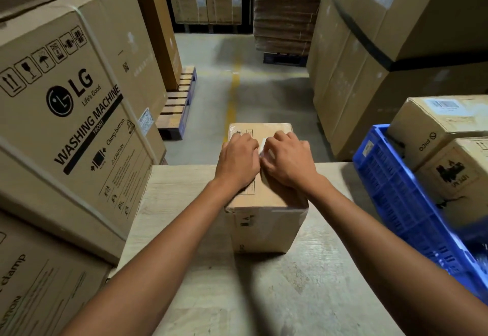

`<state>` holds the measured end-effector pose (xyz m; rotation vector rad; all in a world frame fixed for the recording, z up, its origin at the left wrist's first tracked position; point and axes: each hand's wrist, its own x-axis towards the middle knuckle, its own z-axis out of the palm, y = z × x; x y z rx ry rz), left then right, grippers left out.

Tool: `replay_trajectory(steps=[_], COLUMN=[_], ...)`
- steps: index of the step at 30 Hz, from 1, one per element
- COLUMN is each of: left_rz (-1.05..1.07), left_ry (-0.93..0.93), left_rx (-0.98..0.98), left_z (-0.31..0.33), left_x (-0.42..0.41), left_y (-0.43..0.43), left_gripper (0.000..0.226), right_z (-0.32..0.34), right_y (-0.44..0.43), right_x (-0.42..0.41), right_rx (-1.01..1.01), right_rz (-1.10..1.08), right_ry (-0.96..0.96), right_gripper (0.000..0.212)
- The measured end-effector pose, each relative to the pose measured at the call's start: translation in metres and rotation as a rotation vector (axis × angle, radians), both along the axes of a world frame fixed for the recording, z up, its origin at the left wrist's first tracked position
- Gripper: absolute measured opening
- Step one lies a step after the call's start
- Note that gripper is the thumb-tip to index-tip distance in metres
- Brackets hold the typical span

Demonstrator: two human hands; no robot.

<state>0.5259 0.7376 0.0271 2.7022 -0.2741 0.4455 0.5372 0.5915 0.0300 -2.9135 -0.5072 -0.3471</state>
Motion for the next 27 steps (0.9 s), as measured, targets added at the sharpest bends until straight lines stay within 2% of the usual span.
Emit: replay_trajectory(steps=[2, 5, 9, 12, 14, 16, 20, 24, 27], left_rz=[0.037, 0.102, 0.13, 0.148, 0.218, 0.308, 0.321, 0.219, 0.195], left_ry=[-0.018, 0.057, 0.119, 0.131, 0.14, 0.249, 0.732, 0.797, 0.785], left_rx=[-0.02, -0.027, -0.105, -0.168, -0.239, -0.402, -1.09, -1.224, -1.297], left_z=[-0.001, -0.009, -0.014, -0.015, -0.012, -0.012, -0.019, -0.018, -0.021], left_x=[0.004, 0.006, 0.011, 0.012, 0.01, 0.009, 0.006, -0.004, -0.011], left_y=[-0.001, 0.001, 0.005, 0.006, 0.008, 0.011, 0.022, 0.022, 0.021], left_gripper=[0.024, 0.033, 0.04, 0.043, 0.051, 0.057, 0.076, 0.055, 0.054], right_z=[-0.004, -0.016, -0.017, -0.016, -0.013, -0.01, -0.016, -0.02, -0.023], right_y=[0.004, 0.004, 0.001, -0.001, -0.003, -0.008, -0.02, -0.027, -0.034], right_x=[0.008, 0.007, 0.008, 0.004, -0.002, -0.007, -0.014, -0.026, -0.03], right_rx=[0.043, 0.029, 0.017, 0.178, 0.367, 0.534, 0.845, 0.939, 1.011], right_rz=[-0.048, -0.068, -0.055, -0.071, -0.184, -0.341, -0.473, -0.458, -0.386], right_ry=[-0.029, -0.095, -0.05, 0.001, -0.024, 0.029, 0.398, 0.451, 0.497], right_gripper=[0.032, 0.035, 0.04, 0.035, 0.033, 0.042, 0.05, 0.049, 0.043])
